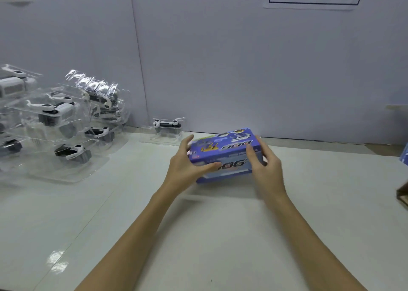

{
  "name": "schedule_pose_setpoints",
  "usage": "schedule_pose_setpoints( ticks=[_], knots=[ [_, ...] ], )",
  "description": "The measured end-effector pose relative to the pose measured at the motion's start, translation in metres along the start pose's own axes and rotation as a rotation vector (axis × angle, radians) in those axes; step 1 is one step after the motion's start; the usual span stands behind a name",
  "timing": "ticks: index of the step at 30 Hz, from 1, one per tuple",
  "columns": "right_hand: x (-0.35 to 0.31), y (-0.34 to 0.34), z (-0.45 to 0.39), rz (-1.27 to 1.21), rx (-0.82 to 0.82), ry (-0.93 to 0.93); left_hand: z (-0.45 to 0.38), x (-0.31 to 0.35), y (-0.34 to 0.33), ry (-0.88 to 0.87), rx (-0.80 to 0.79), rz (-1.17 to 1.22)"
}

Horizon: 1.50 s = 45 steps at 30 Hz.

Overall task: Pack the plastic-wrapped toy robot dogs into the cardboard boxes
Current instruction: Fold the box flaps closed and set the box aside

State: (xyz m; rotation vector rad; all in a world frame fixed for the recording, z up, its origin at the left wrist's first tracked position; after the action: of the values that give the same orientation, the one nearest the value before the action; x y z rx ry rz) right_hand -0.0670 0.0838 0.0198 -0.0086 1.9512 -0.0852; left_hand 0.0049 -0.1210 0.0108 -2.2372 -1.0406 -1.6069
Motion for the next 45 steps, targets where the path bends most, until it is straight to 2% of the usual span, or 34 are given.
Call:
schedule_pose_setpoints(
  ticks=[2,4,5,7,8,10,12,14,16,18,21,25,32,36,40,45],
  knots=[
    [-0.004,0.014,-0.009,-0.003,0.113,-0.094,-0.001,0.000,0.002,-0.050,-0.117,0.169],
    [-0.007,0.027,-0.016,-0.023,0.197,-0.206,-0.001,0.005,0.002,-0.176,-0.201,0.122],
    [-0.009,0.031,-0.018,-0.031,0.228,-0.236,0.000,0.009,0.000,-0.244,-0.182,0.052],
    [-0.011,0.035,-0.021,-0.037,0.268,-0.231,0.001,0.013,-0.002,-0.322,-0.027,0.012],
    [-0.012,0.035,-0.020,-0.033,0.267,-0.203,0.001,0.014,-0.002,-0.301,0.039,0.066],
    [-0.016,0.029,-0.017,-0.075,0.197,-0.140,0.000,0.014,0.002,-0.207,0.069,0.260],
    [-0.018,0.018,-0.012,-0.128,0.046,-0.113,-0.003,0.014,0.008,-0.113,0.080,0.404],
    [-0.019,0.007,-0.002,-0.168,-0.143,-0.103,-0.005,0.013,0.010,0.011,0.145,0.458],
    [-0.020,-0.003,0.008,-0.132,-0.263,-0.041,-0.006,0.013,0.007,0.138,0.187,0.479],
    [-0.023,-0.009,0.014,-0.067,-0.241,0.025,-0.006,0.014,0.004,0.208,0.171,0.521],
    [-0.021,-0.008,0.014,-0.017,-0.147,0.042,-0.005,0.019,0.000,0.218,0.073,0.617],
    [-0.017,-0.003,0.010,-0.126,-0.085,-0.009,0.002,0.022,-0.010,0.236,0.009,0.649],
    [-0.005,-0.007,0.011,-0.126,-0.137,-0.045,-0.006,0.011,-0.001,0.265,0.040,0.656],
    [-0.002,-0.012,0.013,-0.095,-0.154,-0.114,-0.012,0.002,0.008,0.209,-0.032,0.602],
    [-0.002,-0.009,0.010,-0.166,-0.114,-0.146,-0.007,0.003,0.006,0.114,-0.092,0.511],
    [0.000,-0.005,0.007,-0.136,-0.081,-0.165,-0.003,0.003,-0.002,0.109,-0.080,0.489]
  ],
)
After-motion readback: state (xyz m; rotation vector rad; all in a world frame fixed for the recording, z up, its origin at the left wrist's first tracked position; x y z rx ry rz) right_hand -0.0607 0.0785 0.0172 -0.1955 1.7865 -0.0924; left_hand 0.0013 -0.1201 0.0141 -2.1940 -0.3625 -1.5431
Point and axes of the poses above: each hand's wrist, its own z-axis away from the middle knuckle, its own y-axis out of the back of the hand, x = y × z, the point moved 2 cm from there along -z, towards the middle knuckle, and after that the axes turned 10 degrees about x, right-handed, at the moved point
